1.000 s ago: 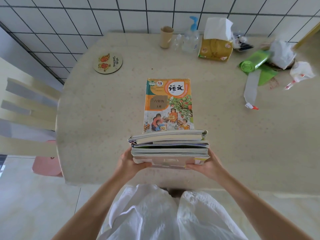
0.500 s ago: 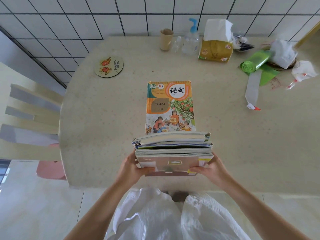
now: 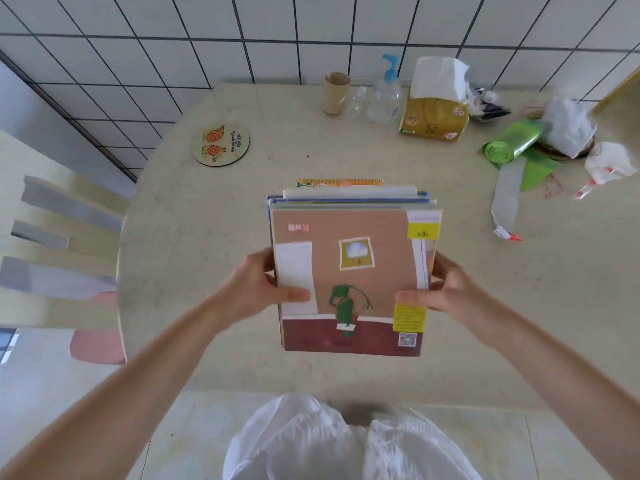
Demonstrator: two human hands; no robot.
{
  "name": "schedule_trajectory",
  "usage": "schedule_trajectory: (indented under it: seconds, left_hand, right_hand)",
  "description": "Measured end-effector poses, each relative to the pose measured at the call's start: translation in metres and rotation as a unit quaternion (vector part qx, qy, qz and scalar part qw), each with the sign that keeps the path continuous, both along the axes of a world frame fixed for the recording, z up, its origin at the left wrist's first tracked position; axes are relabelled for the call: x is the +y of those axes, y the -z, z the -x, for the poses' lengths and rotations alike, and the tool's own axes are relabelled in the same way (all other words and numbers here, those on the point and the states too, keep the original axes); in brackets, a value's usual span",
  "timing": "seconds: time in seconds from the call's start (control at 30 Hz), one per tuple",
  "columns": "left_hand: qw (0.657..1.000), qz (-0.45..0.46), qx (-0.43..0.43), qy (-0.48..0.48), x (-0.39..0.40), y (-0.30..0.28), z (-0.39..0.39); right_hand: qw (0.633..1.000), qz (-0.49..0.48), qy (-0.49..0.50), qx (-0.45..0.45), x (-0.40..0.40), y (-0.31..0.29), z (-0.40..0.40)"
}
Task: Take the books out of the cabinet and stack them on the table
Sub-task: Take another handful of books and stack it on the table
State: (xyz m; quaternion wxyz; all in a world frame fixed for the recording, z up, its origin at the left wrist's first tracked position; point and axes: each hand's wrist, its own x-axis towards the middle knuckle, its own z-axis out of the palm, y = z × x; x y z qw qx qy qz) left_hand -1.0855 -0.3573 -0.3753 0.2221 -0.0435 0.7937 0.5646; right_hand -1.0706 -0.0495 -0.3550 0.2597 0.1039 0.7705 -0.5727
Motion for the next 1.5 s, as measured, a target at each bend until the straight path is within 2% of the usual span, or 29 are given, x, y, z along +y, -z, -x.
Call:
schedule_trajectory:
  seconds: [0.13,0.3,0.5,0.87,1.07,1.37,1.5]
  left_hand:
    - [0.996,-0.030,-0.069,-0.041,0.005,-0.007,0.023]
    - [0.985,-0.038,-0.136,-0.098,0.014,0.004,0.046]
    - [0.975,-0.021,-0.193,-0.112,0.017,0.023,0.055]
    - [0.982,0.001,-0.147,-0.120,0.016,0.014,0.082]
    - [0.981,0.030,-0.159,-0.105,0.018,0.015,0.088]
    - [0.975,0.018,-0.181,-0.128,0.016,0.026,0.074]
    - [0.978,0.056,-0.165,-0.119,0.018,0.029,0.073]
  right_hand:
    - [0.991,0.044,0.030,-0.122,-0.003,-0.013,0.036]
    - [0.968,0.019,0.083,-0.237,-0.012,-0.001,0.072]
    - [0.948,-0.002,0.087,-0.305,-0.020,0.022,0.087]
    - [0.947,0.011,0.089,-0.307,-0.017,0.023,0.109]
    - [0.952,0.018,0.066,-0.300,-0.015,0.033,0.109]
    - [0.953,0.003,0.042,-0.301,-0.014,0.034,0.105]
    - [0.957,0.010,0.048,-0.286,-0.018,0.039,0.100]
